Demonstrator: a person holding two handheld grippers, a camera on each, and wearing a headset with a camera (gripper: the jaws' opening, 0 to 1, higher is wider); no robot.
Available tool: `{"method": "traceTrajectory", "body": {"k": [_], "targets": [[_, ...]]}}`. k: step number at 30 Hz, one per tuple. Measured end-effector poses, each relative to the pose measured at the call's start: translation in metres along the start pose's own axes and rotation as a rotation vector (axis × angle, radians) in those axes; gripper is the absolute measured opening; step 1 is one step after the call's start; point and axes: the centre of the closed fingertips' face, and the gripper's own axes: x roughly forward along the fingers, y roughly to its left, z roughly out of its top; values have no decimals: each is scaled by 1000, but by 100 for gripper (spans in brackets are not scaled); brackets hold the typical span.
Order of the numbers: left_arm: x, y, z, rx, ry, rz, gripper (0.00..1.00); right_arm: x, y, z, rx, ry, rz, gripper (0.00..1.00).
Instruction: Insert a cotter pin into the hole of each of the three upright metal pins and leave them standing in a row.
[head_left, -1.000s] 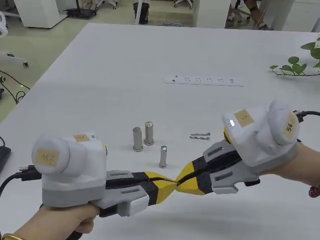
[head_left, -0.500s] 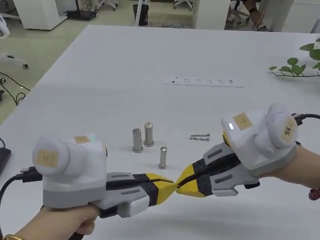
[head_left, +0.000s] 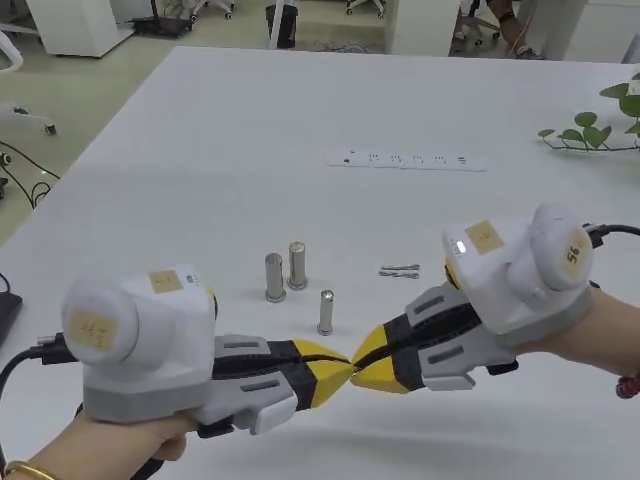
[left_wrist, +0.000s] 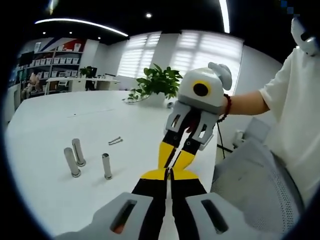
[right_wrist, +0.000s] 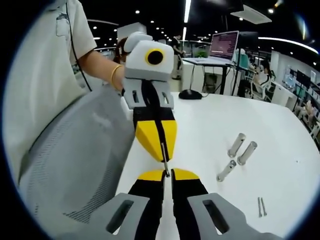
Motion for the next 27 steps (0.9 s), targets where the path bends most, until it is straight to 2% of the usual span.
{"method": "traceTrajectory", "body": {"k": [4,11,19,27], "targets": [[-1,-1,0,27,0,-9,0,0,1,-2,25,-1,9,11],[-2,-1,-4,88,31,-20,0,-3,5,-2,75,-23,43,11],[-1,-5,-11,157,70,-56,0,-1,12,2,76,-38,91,10],[-2,-8,-14,176,82,-77,0,2,16,2,63,-40,114,6]]}}
